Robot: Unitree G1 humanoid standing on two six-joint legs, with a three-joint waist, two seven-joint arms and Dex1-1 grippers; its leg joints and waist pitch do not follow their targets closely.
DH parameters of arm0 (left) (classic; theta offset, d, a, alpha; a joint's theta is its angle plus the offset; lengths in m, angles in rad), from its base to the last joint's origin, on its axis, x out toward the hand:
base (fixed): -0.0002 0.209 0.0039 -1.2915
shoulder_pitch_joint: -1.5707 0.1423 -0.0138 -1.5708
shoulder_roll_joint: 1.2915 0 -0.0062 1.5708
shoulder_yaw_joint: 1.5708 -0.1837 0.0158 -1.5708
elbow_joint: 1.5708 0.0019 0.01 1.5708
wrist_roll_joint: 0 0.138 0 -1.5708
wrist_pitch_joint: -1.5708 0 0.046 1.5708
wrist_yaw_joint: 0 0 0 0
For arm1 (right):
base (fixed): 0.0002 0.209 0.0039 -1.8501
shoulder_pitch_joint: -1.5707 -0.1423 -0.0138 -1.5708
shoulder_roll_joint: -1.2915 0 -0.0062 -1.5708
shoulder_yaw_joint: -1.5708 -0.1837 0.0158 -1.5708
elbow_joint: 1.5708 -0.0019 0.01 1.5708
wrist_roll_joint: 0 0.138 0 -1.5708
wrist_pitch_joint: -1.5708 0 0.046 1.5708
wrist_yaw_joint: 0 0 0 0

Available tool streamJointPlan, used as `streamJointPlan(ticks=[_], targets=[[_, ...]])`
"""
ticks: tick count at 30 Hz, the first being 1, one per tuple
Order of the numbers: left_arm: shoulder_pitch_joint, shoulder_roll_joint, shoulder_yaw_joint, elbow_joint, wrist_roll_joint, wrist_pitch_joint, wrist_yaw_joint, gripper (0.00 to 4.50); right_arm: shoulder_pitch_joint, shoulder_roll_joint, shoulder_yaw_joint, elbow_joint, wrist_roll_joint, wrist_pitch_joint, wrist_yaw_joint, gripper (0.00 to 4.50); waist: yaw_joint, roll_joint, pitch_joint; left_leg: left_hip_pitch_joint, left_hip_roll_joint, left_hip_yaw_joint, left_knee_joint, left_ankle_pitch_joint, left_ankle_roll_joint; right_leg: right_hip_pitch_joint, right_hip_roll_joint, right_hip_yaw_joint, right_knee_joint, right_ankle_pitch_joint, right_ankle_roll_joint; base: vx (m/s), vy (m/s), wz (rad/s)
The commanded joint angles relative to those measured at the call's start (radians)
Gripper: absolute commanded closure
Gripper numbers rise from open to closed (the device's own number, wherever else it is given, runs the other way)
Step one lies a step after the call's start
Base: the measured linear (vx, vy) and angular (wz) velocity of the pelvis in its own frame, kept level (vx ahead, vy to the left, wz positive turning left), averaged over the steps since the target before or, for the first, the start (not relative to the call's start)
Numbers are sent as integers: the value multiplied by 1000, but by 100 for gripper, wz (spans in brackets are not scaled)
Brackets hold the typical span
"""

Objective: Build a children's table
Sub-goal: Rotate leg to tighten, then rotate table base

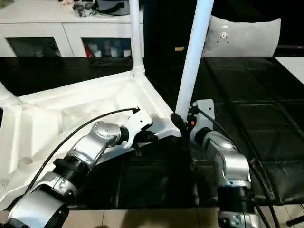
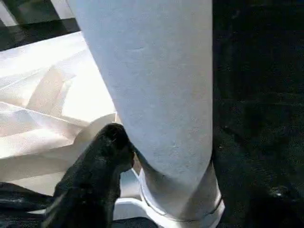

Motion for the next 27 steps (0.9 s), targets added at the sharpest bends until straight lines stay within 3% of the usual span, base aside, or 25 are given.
streamJointPlan(ticks=[1, 2, 5, 7, 9, 12, 18, 23, 25, 27], targets=[[-4, 5, -29, -23, -2, -89, -37, 450, 35, -7, 64, -43, 29, 22, 64, 122, 5, -8, -63, 0, 66, -31, -72, -75, 72, 62, -110, 77, -93, -330, -17, 0, 0, 0], [1, 26, -28, -15, 12, -135, -30, 450, 65, -38, 63, -86, 42, 38, 91, 109, 8, -14, -62, -1, 67, -34, -73, -67, 72, 63, -108, 77, -92, -325, -8, 0, 0, 0], [13, 44, -26, -23, 12, -203, -32, 450, 110, -77, 64, -153, 68, 68, 137, 82, 12, -13, -63, -1, 68, -32, -73, -63, 82, 62, -108, 79, -89, -311, -1, 0, 0, 0], [37, 40, 12, -81, -45, -163, -62, 450, 168, -127, 47, -215, 77, 57, 176, 82, 18, -14, -62, 0, 67, -30, -73, -72, 77, 61, -109, 77, -95, -342, 11, 0, 0, 0], [55, 52, 7, -121, -53, -155, -84, 407, 197, -155, 33, -241, 86, 34, 209, 57, 20, -15, -63, -2, 70, -31, -74, -71, 78, 61, -111, 77, -91, -337, 8, 0, 0, 0], [76, 77, -17, -159, -42, -159, -99, 381, 224, -180, 17, -276, 108, 6, 241, 31, 23, -14, -63, -3, 69, -30, -72, -59, 86, 59, -111, 78, -91, -327, 0, 0, 0, 0], [132, 115, 3, -253, -38, -164, -73, 322, 277, -228, 4, -406, 182, 31, 315, 0, 27, -16, -57, -5, 70, -31, -77, -80, 88, 58, -107, 76, -95, -352, 17, 0, 0, 0], [210, 211, 68, -431, -68, -74, -96, 322, 277, -251, 63, -450, 199, 47, 356, 0, 21, -14, -54, 0, 66, -31, -77, -110, 69, 53, -104, 71, -105, -411, 33, 0, 0, 0], [263, 283, 100, -523, -89, -9, -132, 322, 265, -245, 99, -453, 197, 35, 366, 0, 19, -13, -54, -3, 69, -35, -80, -108, 64, 57, -107, 73, -95, -394, 19, 0, 0, 0], [301, 333, 105, -577, -94, 24, -164, 322, 246, -227, 113, -437, 185, 20, 351, 0, 13, -7, -53, 2, 69, -34, -79, -107, 64, 50, -104, 75, -95, -388, 8, 0, 0, 0]])
